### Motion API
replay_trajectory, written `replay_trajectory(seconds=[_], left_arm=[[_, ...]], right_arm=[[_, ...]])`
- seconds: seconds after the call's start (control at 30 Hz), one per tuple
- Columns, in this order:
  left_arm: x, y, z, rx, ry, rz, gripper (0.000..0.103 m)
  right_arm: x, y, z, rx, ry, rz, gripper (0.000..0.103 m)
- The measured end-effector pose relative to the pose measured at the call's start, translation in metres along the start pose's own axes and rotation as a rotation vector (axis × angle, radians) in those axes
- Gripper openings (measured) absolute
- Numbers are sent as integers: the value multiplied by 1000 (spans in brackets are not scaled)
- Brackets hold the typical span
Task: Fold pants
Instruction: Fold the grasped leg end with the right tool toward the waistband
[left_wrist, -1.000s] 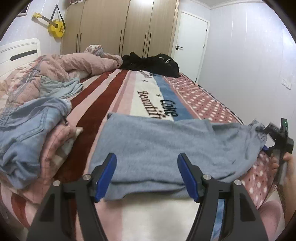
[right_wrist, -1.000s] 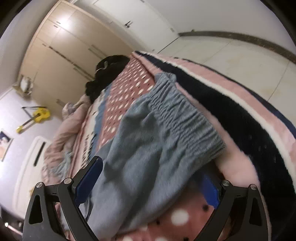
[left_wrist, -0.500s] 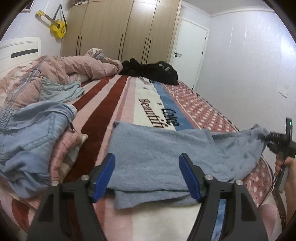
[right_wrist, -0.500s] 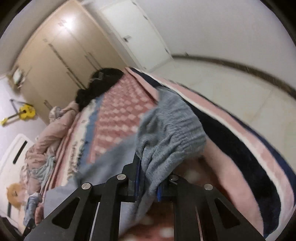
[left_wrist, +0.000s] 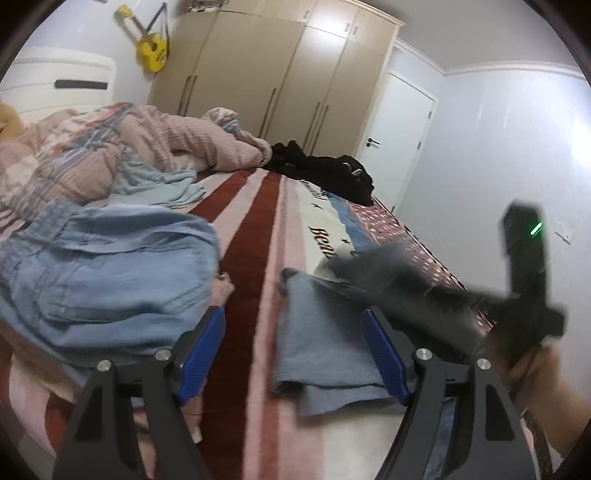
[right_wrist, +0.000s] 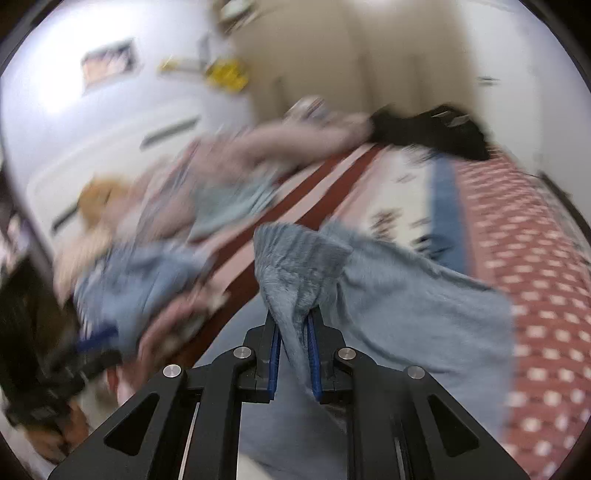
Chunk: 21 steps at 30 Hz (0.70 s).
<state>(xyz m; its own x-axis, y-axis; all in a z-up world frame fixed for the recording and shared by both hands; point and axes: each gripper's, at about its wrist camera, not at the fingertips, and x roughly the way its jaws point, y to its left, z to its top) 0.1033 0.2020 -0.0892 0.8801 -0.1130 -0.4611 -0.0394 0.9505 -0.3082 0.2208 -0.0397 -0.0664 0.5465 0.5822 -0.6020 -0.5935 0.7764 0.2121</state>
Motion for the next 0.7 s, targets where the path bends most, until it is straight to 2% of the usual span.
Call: replay_trajectory(seconds=[0.1, 0.2, 0.3, 0.4, 0.47, 0.53, 0.67, 0.7], left_arm=[[-2, 8, -1, -10, 3, -1, 73], [-1, 10, -2, 2, 9, -9, 73], [4, 8, -2, 10, 17, -10, 74], [9, 2, -1, 19, 24, -13, 79], [13, -2, 0, 27, 30, -16, 79], [20, -7, 2, 36, 46, -25, 79], [39, -23, 6, 81, 89, -30, 79], [46, -28, 6, 96, 103, -34, 79]], right_arm=[[52, 24, -20, -35, 120, 14, 8], [66, 31, -39, -64, 136, 14, 8], [59, 33, -41, -84, 107, 24, 9], [56, 25, -46, -74, 151, 57, 12], [62, 27, -57, -108, 203, 87, 18], [60, 28, -65, -137, 217, 120, 28], [36, 15, -66, -80, 200, 170, 35], [27, 10, -64, -62, 187, 173, 40]])
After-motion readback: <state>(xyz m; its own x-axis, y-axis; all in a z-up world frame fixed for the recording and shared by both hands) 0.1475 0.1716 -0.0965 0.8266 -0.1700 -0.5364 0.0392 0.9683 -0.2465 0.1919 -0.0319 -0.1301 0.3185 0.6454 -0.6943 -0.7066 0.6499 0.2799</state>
